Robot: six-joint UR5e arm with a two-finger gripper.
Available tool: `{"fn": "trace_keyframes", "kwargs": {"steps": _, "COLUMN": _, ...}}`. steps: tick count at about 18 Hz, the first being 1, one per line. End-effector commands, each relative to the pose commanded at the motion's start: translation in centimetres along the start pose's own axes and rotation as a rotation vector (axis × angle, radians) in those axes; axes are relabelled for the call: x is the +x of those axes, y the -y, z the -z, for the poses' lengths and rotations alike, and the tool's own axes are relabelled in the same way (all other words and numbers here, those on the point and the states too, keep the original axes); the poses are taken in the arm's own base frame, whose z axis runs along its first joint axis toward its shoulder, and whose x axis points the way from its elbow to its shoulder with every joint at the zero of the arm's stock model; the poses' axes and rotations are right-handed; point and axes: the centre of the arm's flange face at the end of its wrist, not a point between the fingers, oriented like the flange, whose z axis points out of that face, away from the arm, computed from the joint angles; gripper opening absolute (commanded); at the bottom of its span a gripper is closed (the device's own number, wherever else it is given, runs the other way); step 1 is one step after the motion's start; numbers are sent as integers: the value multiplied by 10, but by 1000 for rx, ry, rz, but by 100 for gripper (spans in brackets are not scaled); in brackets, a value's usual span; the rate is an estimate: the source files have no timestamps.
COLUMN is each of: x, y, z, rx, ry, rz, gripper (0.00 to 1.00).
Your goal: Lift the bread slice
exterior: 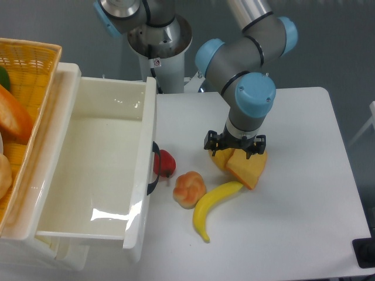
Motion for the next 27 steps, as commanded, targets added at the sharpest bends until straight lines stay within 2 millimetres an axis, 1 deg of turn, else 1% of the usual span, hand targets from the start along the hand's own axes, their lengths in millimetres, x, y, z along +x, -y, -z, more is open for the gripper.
{"fn": "trace_keyframes", "kwargs": {"steps": 3, "x": -5, "y": 2, "z": -14, "rx": -32, "ry": 11, "rz": 0, "gripper": 95}}
{"fn": "trace_keyframes", "kwargs": {"steps": 6, "x": -10, "y": 8, "z": -28, "rx": -37, "ry": 39, "rz": -3, "gripper": 95}}
{"fn": "trace_keyframes", "kwargs": {"steps": 9, "x": -10, "y": 11, "z": -26, "rx": -35, "ry": 47, "rz": 6, "gripper": 93}}
{"fn": "trace_keyframes", "kwargs": {"steps": 11, "x": -11, "y": 14, "z": -31, "rx": -40, "ry": 44, "rz": 14, "gripper": 92}}
{"fn": "trace_keyframes", "kwargs": {"steps": 13, "x": -11, "y": 14, "z": -33, "rx": -42, "ry": 42, "rz": 20, "gripper": 86}}
{"fn": "trace_keyframes", "kwargs": {"steps": 17, "x": -11, "y": 15, "z": -37, "rx": -47, "ry": 39, "rz": 24, "gripper": 80}}
{"fn": "trace_keyframes", "kwargs": {"steps": 20, "x": -11, "y": 14, "z": -38, "rx": -49, "ry": 39, "rz": 26, "gripper": 72}}
{"fn": "trace_keyframes", "kwargs": {"steps": 23, "x": -11, "y": 14, "z": -39, "rx": -50, "ry": 38, "rz": 33, "gripper": 69}}
{"fn": "trace_keyframes", "kwargs": {"steps": 27, "x": -11, "y": 15, "z": -38, "rx": -48, "ry": 38, "rz": 41, "gripper": 61}}
